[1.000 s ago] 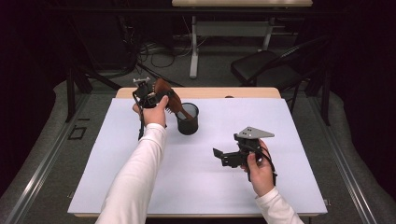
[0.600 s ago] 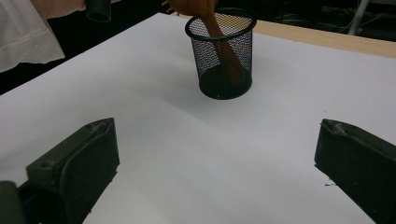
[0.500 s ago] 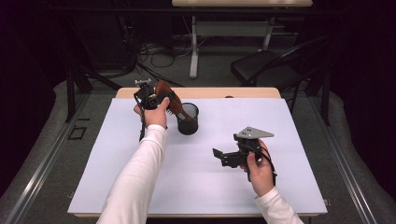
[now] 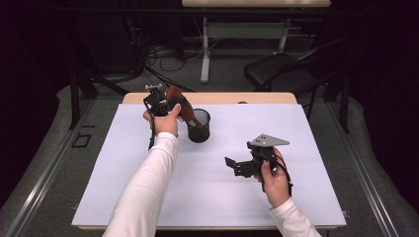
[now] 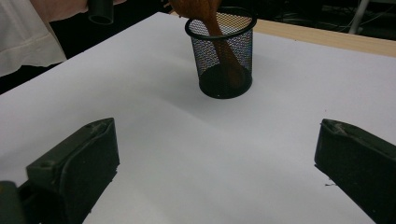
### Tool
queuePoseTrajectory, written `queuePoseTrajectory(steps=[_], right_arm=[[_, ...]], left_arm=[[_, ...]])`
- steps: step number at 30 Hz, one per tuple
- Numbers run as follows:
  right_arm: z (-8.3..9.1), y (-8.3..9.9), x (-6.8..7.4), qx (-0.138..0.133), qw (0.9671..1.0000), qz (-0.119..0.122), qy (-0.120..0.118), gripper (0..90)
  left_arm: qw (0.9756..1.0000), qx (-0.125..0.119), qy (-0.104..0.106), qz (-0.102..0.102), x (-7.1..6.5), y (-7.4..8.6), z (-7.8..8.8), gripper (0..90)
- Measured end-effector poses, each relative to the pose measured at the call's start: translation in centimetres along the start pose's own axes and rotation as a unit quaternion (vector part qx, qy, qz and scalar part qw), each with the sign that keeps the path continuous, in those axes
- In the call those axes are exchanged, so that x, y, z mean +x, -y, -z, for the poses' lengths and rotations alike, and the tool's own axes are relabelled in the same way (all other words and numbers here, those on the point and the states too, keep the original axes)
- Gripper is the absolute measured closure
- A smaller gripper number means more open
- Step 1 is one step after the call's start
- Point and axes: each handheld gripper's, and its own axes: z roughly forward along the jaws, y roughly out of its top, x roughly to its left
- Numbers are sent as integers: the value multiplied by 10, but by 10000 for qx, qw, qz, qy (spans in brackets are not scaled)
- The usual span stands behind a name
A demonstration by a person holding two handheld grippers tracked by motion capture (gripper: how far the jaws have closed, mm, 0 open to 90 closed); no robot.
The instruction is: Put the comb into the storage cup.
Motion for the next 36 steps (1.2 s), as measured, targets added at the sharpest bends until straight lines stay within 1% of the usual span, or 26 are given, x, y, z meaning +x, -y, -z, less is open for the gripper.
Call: queuePoseTrajectory(steps=[7,15,19,24,25,30,36], right_arm=[[0,0,0,9,10000,3,1,0],[0,0,0,13,10000,-1,-4,0],[-1,1,0,16,10000,0,-7,0],[-1,1,1,36,10000,1,-9,0],[-1,1,1,37,10000,-10,-10,0],[-1,1,1,39,10000,-12,-6,0],[-2,1,1,44,10000,8,-13,0]], left_arm=[[10000,29,26,-36,2,-1,0,474],[9998,69,139,-139,5,-2,-1,469],[9996,62,216,-164,7,-2,-2,468],[9995,74,261,-174,10,-2,-2,465],[9995,56,289,-126,11,-2,-2,464],[9994,28,311,-126,14,-1,-2,462],[9993,2,372,59,23,0,-2,462]])
